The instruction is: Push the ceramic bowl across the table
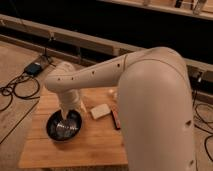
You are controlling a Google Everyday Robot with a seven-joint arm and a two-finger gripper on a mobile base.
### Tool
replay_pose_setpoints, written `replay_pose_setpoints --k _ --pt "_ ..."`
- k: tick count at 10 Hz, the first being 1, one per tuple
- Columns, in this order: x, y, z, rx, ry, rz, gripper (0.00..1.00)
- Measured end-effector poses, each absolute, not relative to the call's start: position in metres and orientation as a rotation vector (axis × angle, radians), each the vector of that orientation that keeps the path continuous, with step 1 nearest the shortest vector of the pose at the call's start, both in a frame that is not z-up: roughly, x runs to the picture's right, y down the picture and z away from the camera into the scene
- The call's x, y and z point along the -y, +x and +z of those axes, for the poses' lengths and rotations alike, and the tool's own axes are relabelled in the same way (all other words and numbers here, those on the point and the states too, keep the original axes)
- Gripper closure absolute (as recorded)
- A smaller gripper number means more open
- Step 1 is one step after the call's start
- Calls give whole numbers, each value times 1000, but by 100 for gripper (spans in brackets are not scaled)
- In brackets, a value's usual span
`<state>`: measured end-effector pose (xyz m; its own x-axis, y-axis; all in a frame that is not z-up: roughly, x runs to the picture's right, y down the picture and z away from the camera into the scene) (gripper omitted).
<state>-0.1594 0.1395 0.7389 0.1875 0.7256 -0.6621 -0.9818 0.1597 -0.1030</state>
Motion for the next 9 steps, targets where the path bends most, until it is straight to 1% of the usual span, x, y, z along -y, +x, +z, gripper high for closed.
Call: replay_pose_setpoints --k 6,9 --pt "-178 -141 805 -615 -614 1376 35" --pt "-188 -131 820 -633 -634 1396 35"
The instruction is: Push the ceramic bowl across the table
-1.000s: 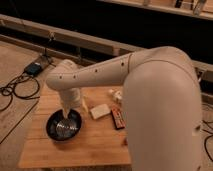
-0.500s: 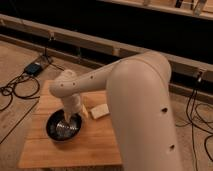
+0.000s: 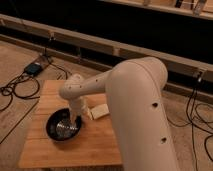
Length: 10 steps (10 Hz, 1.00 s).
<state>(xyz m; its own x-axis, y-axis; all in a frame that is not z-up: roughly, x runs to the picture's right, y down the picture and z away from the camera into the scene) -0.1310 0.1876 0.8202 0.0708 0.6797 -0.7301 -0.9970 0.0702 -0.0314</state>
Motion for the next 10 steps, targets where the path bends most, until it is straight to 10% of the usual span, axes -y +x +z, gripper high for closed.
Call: replay_pose_setpoints --k 10 --pt "-204 -73 824 -746 -603 1492 35"
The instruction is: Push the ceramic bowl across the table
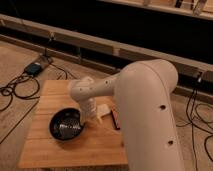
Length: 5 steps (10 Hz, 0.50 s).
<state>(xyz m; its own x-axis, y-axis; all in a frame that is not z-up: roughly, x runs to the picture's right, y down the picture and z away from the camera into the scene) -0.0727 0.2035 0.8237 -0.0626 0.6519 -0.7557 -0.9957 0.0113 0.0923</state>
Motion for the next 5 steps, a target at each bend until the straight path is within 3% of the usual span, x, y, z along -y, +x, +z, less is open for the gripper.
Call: replay_pose_setpoints --k 5 --pt "-208 -32 820 -801 -569 1579 35"
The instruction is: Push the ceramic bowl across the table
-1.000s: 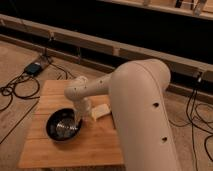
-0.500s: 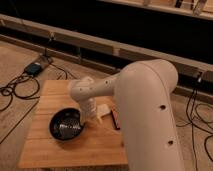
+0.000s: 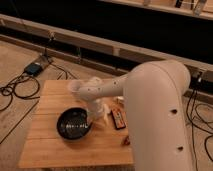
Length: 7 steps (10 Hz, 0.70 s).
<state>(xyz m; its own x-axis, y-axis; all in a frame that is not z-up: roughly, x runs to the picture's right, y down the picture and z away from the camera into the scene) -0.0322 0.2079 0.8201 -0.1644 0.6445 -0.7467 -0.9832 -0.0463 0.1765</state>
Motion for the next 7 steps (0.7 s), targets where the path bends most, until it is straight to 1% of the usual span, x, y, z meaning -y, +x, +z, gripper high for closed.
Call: replay_pose_setpoints --k 4,7 --pt "-219 1 812 -851 -546 1644 35" --pt "-229 29 799 -886 -534 1691 35"
